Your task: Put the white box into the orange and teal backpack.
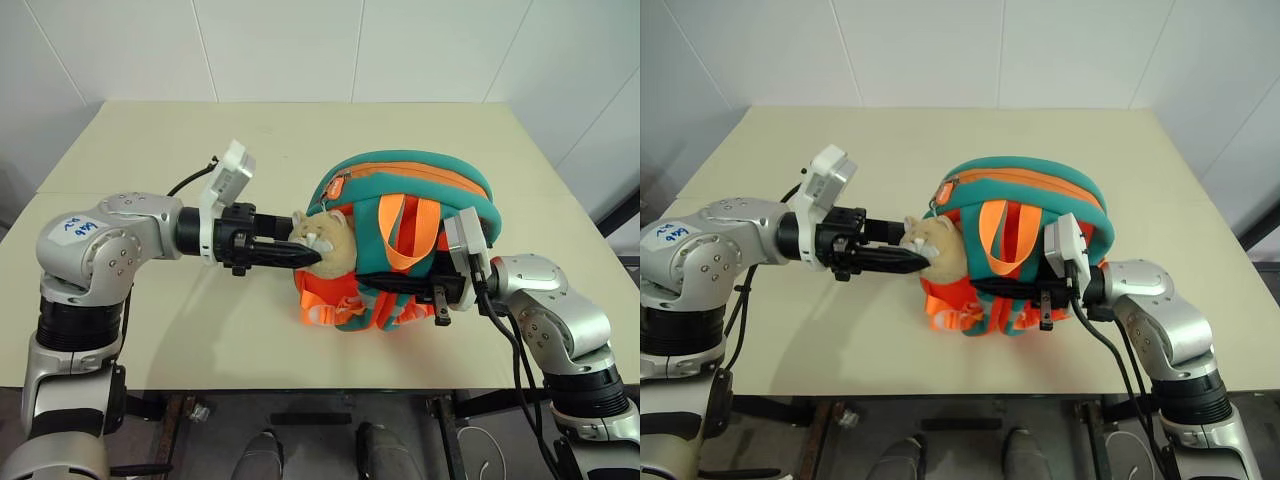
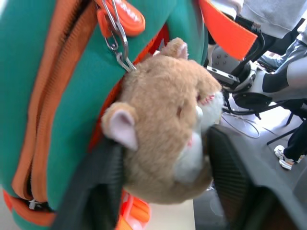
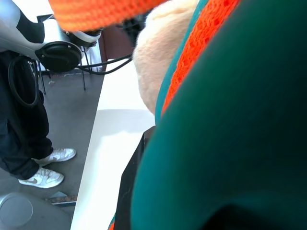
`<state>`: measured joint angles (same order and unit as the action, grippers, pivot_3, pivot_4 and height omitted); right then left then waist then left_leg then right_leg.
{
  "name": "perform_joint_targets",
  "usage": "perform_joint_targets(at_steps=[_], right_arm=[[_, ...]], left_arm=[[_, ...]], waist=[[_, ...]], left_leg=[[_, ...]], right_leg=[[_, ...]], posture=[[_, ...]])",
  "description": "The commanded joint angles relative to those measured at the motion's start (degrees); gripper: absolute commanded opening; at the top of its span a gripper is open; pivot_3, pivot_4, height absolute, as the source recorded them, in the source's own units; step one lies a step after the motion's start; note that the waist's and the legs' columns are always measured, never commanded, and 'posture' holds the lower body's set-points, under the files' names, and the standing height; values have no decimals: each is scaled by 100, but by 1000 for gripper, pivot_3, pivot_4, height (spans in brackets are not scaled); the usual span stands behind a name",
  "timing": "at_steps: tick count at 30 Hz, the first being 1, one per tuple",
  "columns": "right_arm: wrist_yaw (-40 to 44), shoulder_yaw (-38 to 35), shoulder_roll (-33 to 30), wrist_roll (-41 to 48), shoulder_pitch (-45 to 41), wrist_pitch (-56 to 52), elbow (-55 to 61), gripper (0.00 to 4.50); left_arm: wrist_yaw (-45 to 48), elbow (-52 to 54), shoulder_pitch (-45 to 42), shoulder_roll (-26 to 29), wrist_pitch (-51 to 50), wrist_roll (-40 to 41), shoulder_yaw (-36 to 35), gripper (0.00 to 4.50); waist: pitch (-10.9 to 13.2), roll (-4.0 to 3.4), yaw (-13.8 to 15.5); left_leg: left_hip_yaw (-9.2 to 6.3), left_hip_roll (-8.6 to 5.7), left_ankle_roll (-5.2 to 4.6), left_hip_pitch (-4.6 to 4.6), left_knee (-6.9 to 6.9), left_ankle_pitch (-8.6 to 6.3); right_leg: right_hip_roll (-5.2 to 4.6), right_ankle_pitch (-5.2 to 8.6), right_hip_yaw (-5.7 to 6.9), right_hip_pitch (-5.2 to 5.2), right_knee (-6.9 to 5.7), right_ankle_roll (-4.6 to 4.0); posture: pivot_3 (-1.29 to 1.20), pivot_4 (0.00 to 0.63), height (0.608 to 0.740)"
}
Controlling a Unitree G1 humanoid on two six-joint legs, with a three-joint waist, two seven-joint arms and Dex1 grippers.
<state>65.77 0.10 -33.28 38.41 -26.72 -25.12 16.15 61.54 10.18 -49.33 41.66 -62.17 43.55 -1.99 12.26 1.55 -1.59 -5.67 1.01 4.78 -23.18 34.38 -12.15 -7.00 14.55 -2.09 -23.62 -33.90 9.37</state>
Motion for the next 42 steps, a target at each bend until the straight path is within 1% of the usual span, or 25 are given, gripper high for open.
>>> perform_joint_targets(at_steps=[1, 4, 6, 14, 20, 27, 32, 34, 38, 40, 42], right_arm=[[26, -240, 121, 325, 112, 166, 277, 0], [70, -327, 216, 562, 214, 180, 338, 0], [125, -400, 286, 751, 302, 209, 370, 0], [254, -520, 420, 1075, 546, 301, 449, 0], [309, -474, 355, 1012, 596, 294, 410, 0], [304, -428, 350, 985, 597, 258, 408, 0], [230, -377, 351, 921, 604, 228, 432, 0], [196, -362, 351, 889, 600, 217, 434, 0], [117, -334, 315, 847, 572, 133, 453, 0], [58, -333, 272, 808, 553, 95, 470, 0], [-11, -357, 213, 793, 555, 46, 522, 0]], left_arm=[[138, -126, -255, 202, 122, 101, -194, 1270], [210, -265, -337, 348, 159, 58, -204, 721], [172, -434, -415, 429, 171, 21, -288, 579], [143, -938, -462, 722, 185, -31, -488, 561], [304, -1579, -412, 920, 391, -231, -374, 561], [515, -2422, -213, 921, 849, -891, 216, 552], [600, -2818, -150, 855, 1336, -1733, 1088, 544], [662, -2966, -159, 788, 1545, -1992, 1325, 544], [719, -3226, -130, 533, 1943, -2551, 1866, 543], [742, -3263, -96, 414, 2042, -2688, 1978, 543], [748, -3233, -63, 318, 2031, -2680, 1928, 533]], waist=[[0, 0, -3], [0, 0, -7], [0, 0, -3], [0, 0, -7], [0, 0, -2], [0, -1, -5], [-1, -1, 0], [-1, -1, -2], [-1, -1, -1], [-1, 0, 1], [-1, 0, -5]], left_leg=[[0, 0, 0, 0, 0, 0], [0, 0, 0, 0, -1, 0], [0, 0, 0, 0, -2, 0], [0, 0, 0, 0, -4, 0], [0, 0, 0, 1, -4, 0], [1, 0, 0, 2, -4, 0], [1, 0, 0, 1, -4, 0], [1, 0, 0, 2, -4, 0], [1, 0, 0, 1, -4, 0], [1, 0, 0, 0, -4, 0], [1, 0, 0, 0, -4, 0]], right_leg=[[0, 0, 0, 0, 0, 0], [0, 0, 0, -1, 0, 0], [0, 0, 0, 0, 0, -1], [1, 0, 0, -1, 1, -1], [1, 0, 0, 0, 0, -1], [1, 0, 0, 0, 0, -1], [1, 0, 0, -1, 1, -1], [1, 1, 0, 0, 1, -1], [1, 0, 0, -1, 1, -1], [1, 1, 0, -1, 1, -1], [1, 1, 0, 0, 1, -1]], posture=[[0, 150, 740], [0, 150, 740], [0, 150, 740], [0, 150, 740], [0, 150, 740], [0, 150, 740], [0, 150, 740], [0, 150, 740], [0, 150, 740], [0, 150, 740], [0, 150, 740]])
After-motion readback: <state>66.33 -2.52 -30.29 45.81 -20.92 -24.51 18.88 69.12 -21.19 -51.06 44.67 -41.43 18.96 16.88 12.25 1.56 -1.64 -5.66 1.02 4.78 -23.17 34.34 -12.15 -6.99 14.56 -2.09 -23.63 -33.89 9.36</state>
